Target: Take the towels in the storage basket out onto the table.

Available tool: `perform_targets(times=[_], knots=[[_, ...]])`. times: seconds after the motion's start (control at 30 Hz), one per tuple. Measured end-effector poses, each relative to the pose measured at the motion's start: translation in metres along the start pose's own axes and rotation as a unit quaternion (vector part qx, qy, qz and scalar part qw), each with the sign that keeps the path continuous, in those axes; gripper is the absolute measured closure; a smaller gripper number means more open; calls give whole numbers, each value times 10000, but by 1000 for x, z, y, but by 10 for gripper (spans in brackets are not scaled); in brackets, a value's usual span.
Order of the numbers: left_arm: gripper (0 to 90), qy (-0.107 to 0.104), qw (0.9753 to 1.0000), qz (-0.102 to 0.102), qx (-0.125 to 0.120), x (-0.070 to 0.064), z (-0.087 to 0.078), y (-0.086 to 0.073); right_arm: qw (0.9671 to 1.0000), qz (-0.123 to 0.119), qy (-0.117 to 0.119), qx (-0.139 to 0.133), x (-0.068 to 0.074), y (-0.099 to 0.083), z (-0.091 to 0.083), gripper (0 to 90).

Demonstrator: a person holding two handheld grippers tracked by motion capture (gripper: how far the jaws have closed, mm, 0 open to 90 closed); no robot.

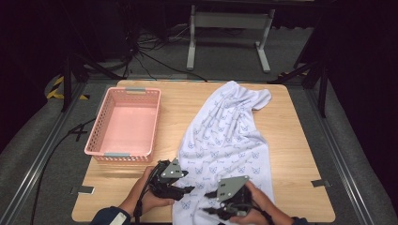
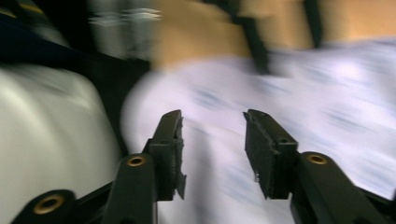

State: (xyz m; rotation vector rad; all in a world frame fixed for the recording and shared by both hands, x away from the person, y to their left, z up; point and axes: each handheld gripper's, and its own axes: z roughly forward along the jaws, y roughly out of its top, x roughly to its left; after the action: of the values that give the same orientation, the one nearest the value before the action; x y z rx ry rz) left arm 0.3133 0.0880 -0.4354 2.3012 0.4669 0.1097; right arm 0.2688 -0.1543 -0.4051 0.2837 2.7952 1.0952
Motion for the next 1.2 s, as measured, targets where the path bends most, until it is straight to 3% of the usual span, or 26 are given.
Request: perform_targets(times=[0.03,0.07,0.13,0.2,0.23,0.33,0.37,0.43,0.47,0.63,0.7,0.77,0.83,0.9,0.93,0.97,1.0,1.07,1.13,1.2], knots=[[449,102,9998,6,189,2,8,0,9997,24,-225,52,-8,-5,-4,556],[447,42,9998,-16,215,4,12,-1,9984,214,-502,176,-26,-18,-13,545],[459,165,9985,75,523,6,20,-4,9916,569,-1096,390,-52,-38,-23,544],[463,288,9973,59,678,8,24,-10,9864,939,-1290,401,-73,-63,-31,540],[478,306,9974,64,655,9,21,-13,9806,1158,-1508,481,-83,-77,-35,542],[514,399,9967,-72,710,14,13,-19,9693,1623,-1762,553,-101,-107,-44,554],[527,442,9965,-83,706,15,10,-22,9669,1711,-1794,598,-104,-114,-46,554],[534,477,9960,-57,758,15,7,-24,9652,1772,-1820,622,-106,-122,-48,549],[540,502,9957,-130,765,14,5,-27,9640,1951,-1733,516,-107,-128,-52,566],[557,485,9959,-196,736,7,-6,-38,9626,2075,-1674,479,-95,-139,-62,562],[554,392,9962,-78,775,-2,-11,-44,9634,2040,-1665,501,-84,-140,-64,561],[552,341,9960,-24,828,-9,-14,-47,9666,1946,-1547,621,-69,-139,-66,561],[548,281,9956,-72,895,-14,-16,-48,9671,1940,-1490,696,-63,-138,-68,560],[538,59,9959,-54,902,-20,-18,-49,9706,1826,-1295,887,-50,-137,-71,553],[527,-37,9962,-136,857,-22,-18,-49,9706,1817,-1264,948,-46,-137,-72,558],[513,-68,9957,-179,902,-24,-18,-49,9706,1824,-1189,1024,-43,-137,-74,567],[488,1,9968,-140,787,-24,-17,-46,9704,1816,-1124,1127,-41,-136,-76,586],[445,38,9981,-234,565,-21,-16,-39,9694,1863,-1249,1003,-43,-135,-82,569],[405,188,9989,-266,343,-14,-9,-26,9668,1917,-1572,621,-54,-130,-87,559],[382,229,9991,-284,236,-5,1,-12,9597,1963,-1978,370,-71,-124,-87,533]])
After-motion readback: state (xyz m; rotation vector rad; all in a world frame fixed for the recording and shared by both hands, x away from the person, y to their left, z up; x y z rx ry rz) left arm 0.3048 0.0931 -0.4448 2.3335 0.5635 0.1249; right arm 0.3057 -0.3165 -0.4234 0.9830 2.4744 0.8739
